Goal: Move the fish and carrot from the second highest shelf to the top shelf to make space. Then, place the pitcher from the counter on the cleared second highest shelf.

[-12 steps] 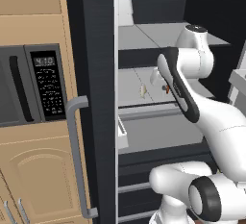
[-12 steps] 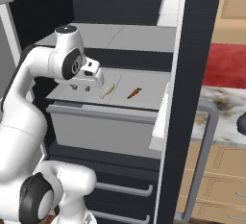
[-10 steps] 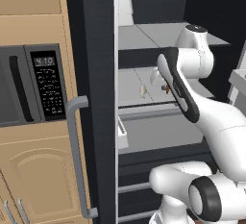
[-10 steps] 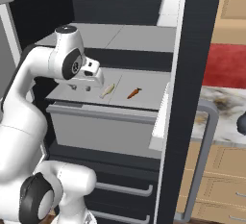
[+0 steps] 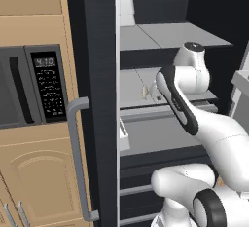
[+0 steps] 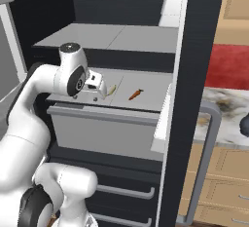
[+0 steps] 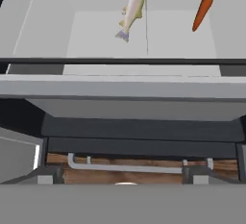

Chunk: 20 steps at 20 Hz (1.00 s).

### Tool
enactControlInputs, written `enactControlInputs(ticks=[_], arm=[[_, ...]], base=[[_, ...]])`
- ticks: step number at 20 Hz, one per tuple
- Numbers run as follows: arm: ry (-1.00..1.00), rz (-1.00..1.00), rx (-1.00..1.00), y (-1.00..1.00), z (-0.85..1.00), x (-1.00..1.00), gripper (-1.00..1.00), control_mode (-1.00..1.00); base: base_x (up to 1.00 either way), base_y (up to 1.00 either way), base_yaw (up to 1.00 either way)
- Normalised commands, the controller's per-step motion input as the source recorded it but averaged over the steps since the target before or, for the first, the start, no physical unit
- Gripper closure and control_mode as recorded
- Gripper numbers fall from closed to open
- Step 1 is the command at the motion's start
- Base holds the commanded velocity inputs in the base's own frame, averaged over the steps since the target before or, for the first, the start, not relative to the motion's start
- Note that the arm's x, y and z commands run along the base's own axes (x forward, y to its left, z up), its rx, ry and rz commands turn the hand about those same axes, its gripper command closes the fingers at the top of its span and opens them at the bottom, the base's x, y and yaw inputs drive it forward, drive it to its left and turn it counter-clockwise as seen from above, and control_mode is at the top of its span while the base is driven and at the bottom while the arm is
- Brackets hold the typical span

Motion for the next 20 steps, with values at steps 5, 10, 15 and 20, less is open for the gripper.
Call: enactControlInputs(ticks=[5,10,15,20], arm=[[-0.13,-0.02,0.00,0.01,-0.46,0.31,-1.00,-1.00],[-0.11,-0.05,0.00,0.00,-0.28,0.47,-1.00,-1.00],[-0.03,-0.08,0.00,0.00,-0.07,0.59,-1.00,-1.00],[0.00,-0.10,0.00,0.00,0.00,0.63,-1.00,-1.00]], base=[[0.00,0.00,0.00],[0.00,0.00,0.00],[0.00,0.00,0.00],[0.00,0.00,0.00]])
